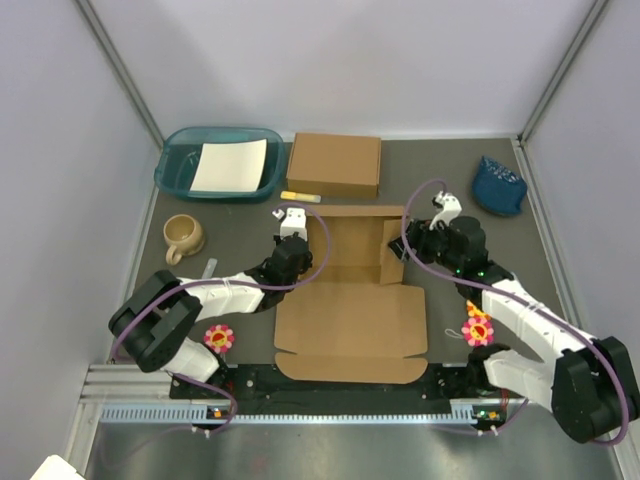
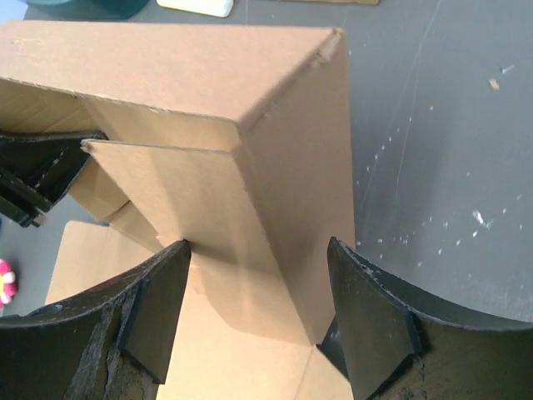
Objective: Fold the paper box
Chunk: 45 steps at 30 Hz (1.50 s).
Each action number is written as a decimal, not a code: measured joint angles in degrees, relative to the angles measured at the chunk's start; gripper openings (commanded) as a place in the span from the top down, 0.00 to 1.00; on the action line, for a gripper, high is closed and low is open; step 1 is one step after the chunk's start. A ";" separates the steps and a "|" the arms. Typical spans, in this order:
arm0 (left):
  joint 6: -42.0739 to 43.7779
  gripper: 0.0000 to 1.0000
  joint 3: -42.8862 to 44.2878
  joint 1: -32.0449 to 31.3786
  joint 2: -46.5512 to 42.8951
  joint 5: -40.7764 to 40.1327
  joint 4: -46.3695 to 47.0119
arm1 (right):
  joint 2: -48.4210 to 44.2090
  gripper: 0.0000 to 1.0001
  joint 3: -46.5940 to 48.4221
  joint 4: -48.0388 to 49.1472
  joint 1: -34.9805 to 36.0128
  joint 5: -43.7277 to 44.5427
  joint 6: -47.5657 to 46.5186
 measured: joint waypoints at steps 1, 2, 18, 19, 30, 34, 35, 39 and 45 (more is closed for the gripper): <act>0.11 1.00 -0.02 0.00 -0.02 0.04 0.00 | 0.70 0.32 0.81 -0.11 0.76 0.94 -0.66; 0.17 1.00 -0.02 0.00 -0.02 0.07 0.02 | 1.44 0.33 1.57 -0.22 1.31 1.70 -1.11; 1.18 1.00 -0.96 0.00 -0.44 0.24 1.33 | 12.44 0.67 7.48 1.01 7.10 20.09 -8.00; 1.20 1.00 -1.01 0.00 -0.52 0.28 1.36 | 12.83 0.75 7.48 1.36 7.87 21.66 -8.48; 1.29 1.00 -1.53 0.00 -1.42 0.17 0.72 | 18.23 0.79 10.38 2.43 13.79 36.46 -13.29; 1.29 1.00 -1.53 0.00 -1.44 0.22 0.70 | 20.35 0.88 11.34 1.97 15.50 39.63 -14.84; 1.29 1.00 -1.53 0.00 -1.44 0.15 0.66 | 20.79 0.90 11.82 1.55 16.00 40.74 -15.15; 0.90 1.00 -1.57 0.07 -1.66 -0.46 0.17 | 22.32 1.00 13.07 1.42 17.79 45.99 -14.67; -0.31 1.00 -1.77 0.13 -1.75 -1.05 0.17 | 22.77 1.00 13.38 2.32 20.44 51.87 -13.90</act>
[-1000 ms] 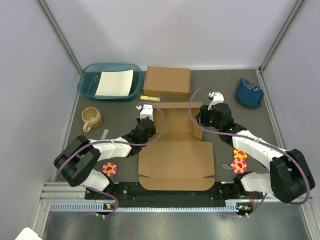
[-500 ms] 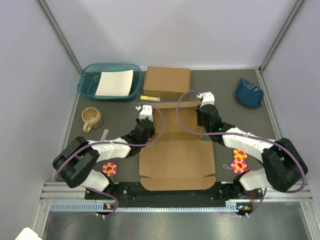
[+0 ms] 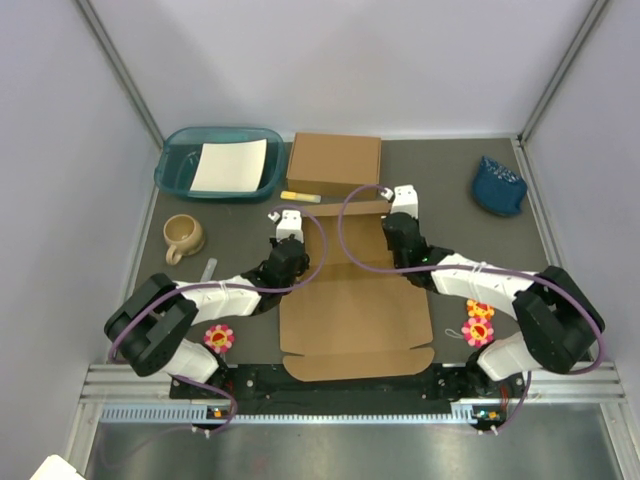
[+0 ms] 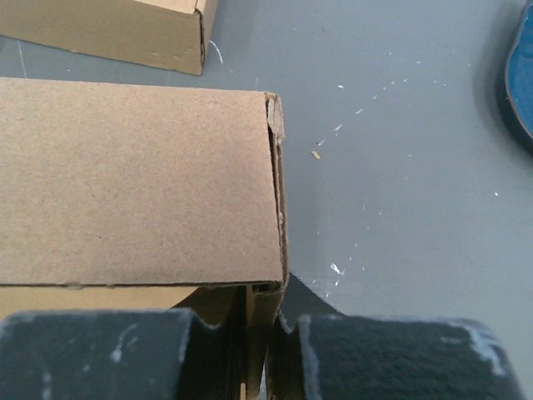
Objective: Fold the paper box
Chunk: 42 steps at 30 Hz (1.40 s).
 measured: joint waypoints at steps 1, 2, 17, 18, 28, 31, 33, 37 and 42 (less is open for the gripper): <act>-0.11 1.00 -0.02 0.00 0.00 -0.09 0.00 | 0.00 1.00 0.00 0.04 0.37 0.79 0.07; -0.33 1.00 -0.07 0.00 0.00 -0.20 0.09 | 0.00 1.00 -0.04 0.24 0.74 1.55 0.11; -0.85 1.00 -0.59 -0.35 -0.02 -0.11 1.31 | 0.00 0.67 -2.99 -5.90 2.25 1.09 3.93; -0.85 1.00 -0.59 -0.35 0.00 -0.11 1.31 | 0.00 0.72 -3.06 -6.21 2.25 0.79 4.15; -1.11 1.00 -0.59 -0.39 0.00 -0.83 1.05 | -0.02 1.00 -3.04 -5.44 2.12 0.20 8.26; -1.11 1.00 -0.59 -0.39 0.00 -0.81 1.05 | -0.02 1.00 -3.06 -5.70 2.12 0.20 8.66; -1.11 1.00 -0.59 -0.39 -0.02 -0.81 1.05 | -0.04 0.80 -3.08 -5.81 2.12 0.17 8.98; -1.07 1.00 -0.59 -0.50 0.00 -0.81 1.14 | -1.20 0.66 -3.93 -7.74 2.19 -2.12 8.61; -0.68 1.00 -0.59 -0.55 0.00 -0.81 1.33 | -5.18 1.00 -5.57 -10.43 2.23 -4.68 8.66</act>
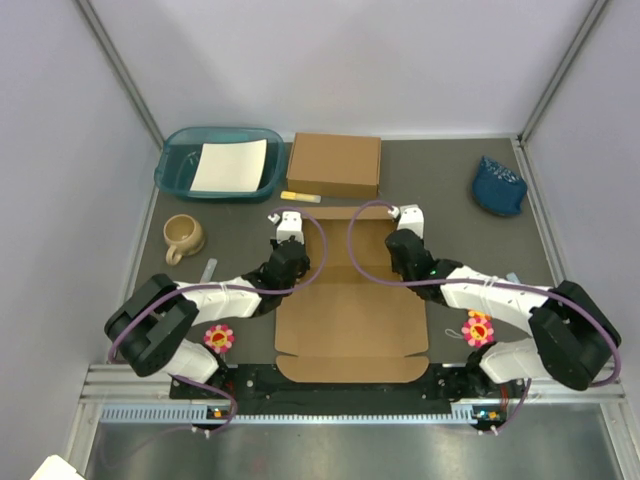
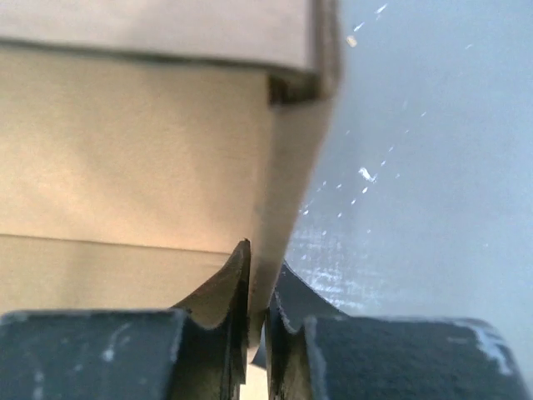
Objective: Fold the paper box
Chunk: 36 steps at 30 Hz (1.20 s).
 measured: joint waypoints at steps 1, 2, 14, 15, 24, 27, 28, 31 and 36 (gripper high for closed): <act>0.00 1.00 0.00 -0.02 0.00 0.04 0.09 | -0.74 1.00 -0.02 -0.07 0.00 -0.39 0.13; -0.11 1.00 -0.13 -0.02 0.02 -0.13 0.28 | -1.22 1.00 -0.04 0.17 -0.02 -0.20 0.72; -0.28 0.63 -1.75 -0.07 0.28 0.09 3.93 | -2.05 1.00 -1.68 1.51 -0.04 0.13 1.75; -0.46 0.62 -1.88 -0.07 0.26 0.20 3.93 | -2.05 1.00 -1.73 1.51 -0.04 0.13 1.75; -0.66 0.57 -3.04 -0.07 -1.68 1.18 3.08 | -2.10 1.00 -1.77 1.46 -0.04 0.11 1.73; -0.33 0.71 -3.56 -0.07 -3.54 2.27 2.91 | -2.10 1.00 -1.77 1.27 -0.04 0.07 1.70; -0.13 0.73 -3.69 -0.07 -4.07 2.71 2.91 | -2.10 1.00 -1.77 1.18 -0.04 0.07 1.68; 0.26 0.71 -4.09 -0.07 -4.55 3.98 2.82 | -2.19 1.00 -1.77 1.14 -0.04 0.04 1.70; -0.28 0.71 -6.10 -0.07 -4.55 6.32 2.38 | -2.67 1.00 -1.99 0.98 -0.04 -0.02 1.73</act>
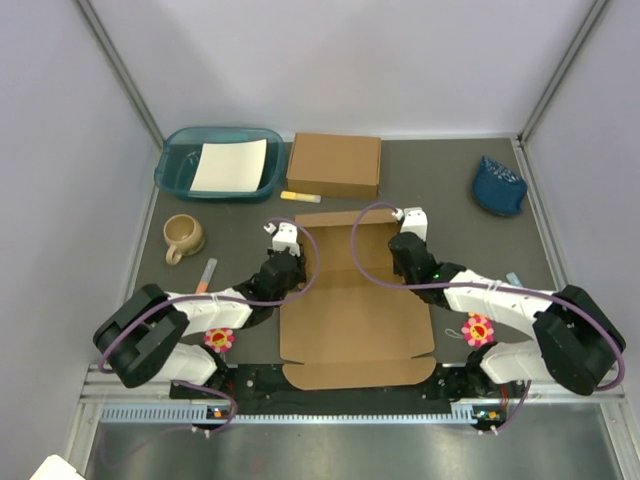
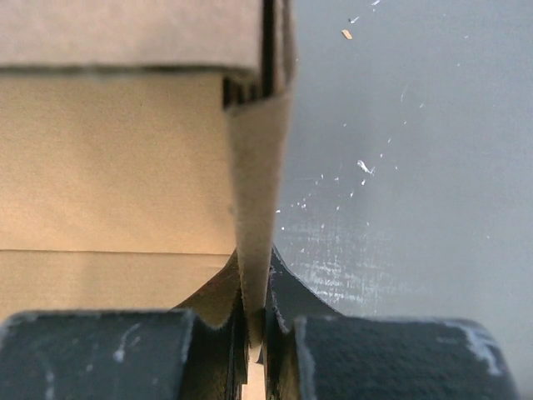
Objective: Fold the paper box
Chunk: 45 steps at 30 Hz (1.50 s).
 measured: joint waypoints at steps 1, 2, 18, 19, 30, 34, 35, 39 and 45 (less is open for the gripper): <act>-0.35 0.87 -0.61 0.00 0.00 0.52 0.11 | -0.17 1.00 -0.09 -0.07 0.00 -0.09 0.07; -0.57 0.95 -0.94 0.00 -0.04 0.87 0.11 | -0.24 1.00 -0.13 -0.04 0.02 -0.17 0.09; 1.05 0.99 -5.11 -0.07 2.86 -1.55 12.85 | -2.82 0.61 -3.74 5.27 0.39 -1.92 0.07; 1.42 0.98 -5.18 -0.02 3.34 -1.64 13.88 | -2.89 0.54 -3.74 5.38 0.39 -2.21 0.00; 4.98 0.96 -5.25 -0.07 12.17 -6.75 31.36 | -16.00 0.27 -3.74 2.43 0.37 -10.97 -1.68; 6.38 0.95 -4.11 -0.09 13.86 -8.85 33.53 | -24.98 0.03 -3.76 0.52 0.37 -14.38 -3.23; 6.71 0.95 -3.72 -0.13 14.05 -9.27 33.64 | -27.08 0.03 -3.76 -0.24 0.37 -14.78 -3.72; 8.33 0.95 -1.70 -0.37 14.93 -11.10 34.34 | -32.92 0.02 -3.76 -2.91 0.37 -15.06 -4.15; 11.72 0.96 0.17 -0.68 17.14 -12.37 36.79 | -36.81 0.02 -3.74 -3.45 -0.22 -12.90 -1.92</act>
